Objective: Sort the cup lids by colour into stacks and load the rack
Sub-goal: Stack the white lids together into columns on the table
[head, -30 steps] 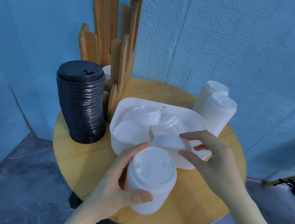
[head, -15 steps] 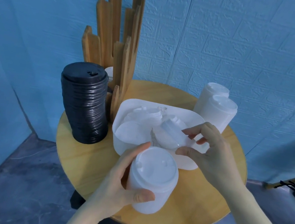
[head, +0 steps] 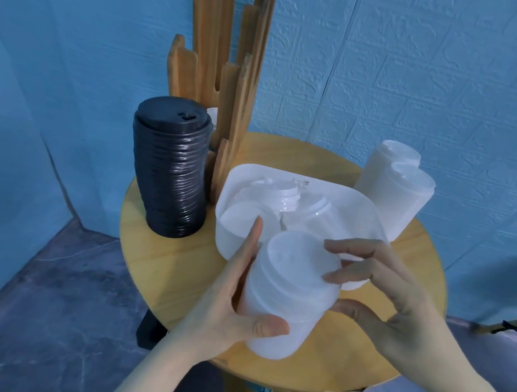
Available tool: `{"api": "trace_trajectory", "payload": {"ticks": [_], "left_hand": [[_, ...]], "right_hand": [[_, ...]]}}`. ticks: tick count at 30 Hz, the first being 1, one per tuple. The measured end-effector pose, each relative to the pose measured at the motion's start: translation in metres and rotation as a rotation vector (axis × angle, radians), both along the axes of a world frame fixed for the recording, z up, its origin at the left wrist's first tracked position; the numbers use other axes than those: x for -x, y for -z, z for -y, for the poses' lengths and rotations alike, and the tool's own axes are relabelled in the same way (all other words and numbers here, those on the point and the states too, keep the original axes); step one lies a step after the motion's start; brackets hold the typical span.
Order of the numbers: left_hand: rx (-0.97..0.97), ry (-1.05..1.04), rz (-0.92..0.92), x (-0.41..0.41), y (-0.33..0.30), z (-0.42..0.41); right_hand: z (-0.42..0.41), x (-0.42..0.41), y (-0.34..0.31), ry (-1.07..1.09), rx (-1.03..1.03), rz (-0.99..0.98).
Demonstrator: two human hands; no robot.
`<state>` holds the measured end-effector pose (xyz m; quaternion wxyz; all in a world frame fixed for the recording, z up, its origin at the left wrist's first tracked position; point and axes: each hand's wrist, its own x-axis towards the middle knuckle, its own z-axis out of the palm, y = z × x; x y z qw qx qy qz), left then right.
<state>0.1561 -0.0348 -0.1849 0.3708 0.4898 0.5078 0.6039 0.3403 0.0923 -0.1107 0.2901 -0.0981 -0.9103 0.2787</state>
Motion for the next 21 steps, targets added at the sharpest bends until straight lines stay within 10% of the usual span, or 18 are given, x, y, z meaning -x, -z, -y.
{"api": "trace_trajectory", "payload": {"ticks": [14, 21], "left_hand": [[-0.024, -0.039, -0.037, 0.001, 0.003, -0.002], [0.010, -0.054, -0.059, -0.001, 0.003, 0.000]], "right_hand": [[-0.021, 0.010, 0.014, -0.119, 0.023, 0.407], [0.025, 0.040, -0.020, 0.344, -0.124, 0.443]]}}
